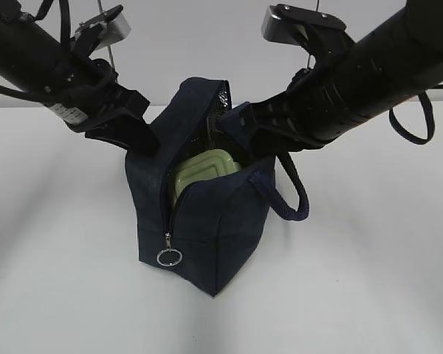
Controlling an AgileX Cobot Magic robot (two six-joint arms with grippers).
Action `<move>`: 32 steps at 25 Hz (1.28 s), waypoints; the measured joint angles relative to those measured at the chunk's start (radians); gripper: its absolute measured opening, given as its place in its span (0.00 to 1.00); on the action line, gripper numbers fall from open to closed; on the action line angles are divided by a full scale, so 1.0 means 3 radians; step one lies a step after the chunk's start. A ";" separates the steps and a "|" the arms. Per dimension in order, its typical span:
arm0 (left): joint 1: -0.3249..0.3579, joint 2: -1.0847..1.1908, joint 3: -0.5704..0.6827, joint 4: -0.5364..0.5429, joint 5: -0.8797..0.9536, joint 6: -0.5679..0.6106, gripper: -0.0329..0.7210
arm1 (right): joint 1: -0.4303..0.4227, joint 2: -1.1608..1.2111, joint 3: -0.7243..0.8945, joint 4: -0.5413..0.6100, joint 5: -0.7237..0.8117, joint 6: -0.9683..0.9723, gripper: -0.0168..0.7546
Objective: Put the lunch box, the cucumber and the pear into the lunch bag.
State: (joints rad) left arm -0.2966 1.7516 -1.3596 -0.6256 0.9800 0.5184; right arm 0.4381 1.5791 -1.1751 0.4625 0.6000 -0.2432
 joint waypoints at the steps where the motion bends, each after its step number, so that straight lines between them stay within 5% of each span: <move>1: 0.0000 0.0000 0.0000 0.0007 0.0011 0.0000 0.09 | 0.0000 0.0007 0.0000 0.0000 -0.0012 -0.0007 0.13; 5: -0.0003 0.0000 0.0000 0.0011 0.0041 0.0000 0.30 | 0.0000 0.0007 0.0000 0.0000 -0.0112 -0.0028 0.56; 8: -0.0003 -0.0054 0.0000 0.0045 0.0041 -0.0003 0.48 | 0.0000 0.0007 0.0000 0.0000 -0.0149 -0.0037 0.71; 15: -0.0003 -0.0560 0.0093 0.0234 -0.0298 -0.0003 0.55 | 0.0000 -0.0101 0.0007 -0.0090 -0.0155 -0.0044 0.68; 21: -0.0003 -0.1172 0.0723 0.0267 -0.1023 0.0167 0.53 | 0.0000 -0.0528 0.0297 -0.0119 -0.0312 -0.0150 0.67; 32: -0.0003 -0.1799 0.1837 0.0219 -0.1883 0.0285 0.53 | 0.0662 -0.1332 0.1926 0.0109 -0.1923 -0.0619 0.67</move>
State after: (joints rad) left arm -0.2974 1.2120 -0.8084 -0.5599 0.4152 0.6037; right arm 0.6366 1.1794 -0.5972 0.4951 0.0232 -0.4288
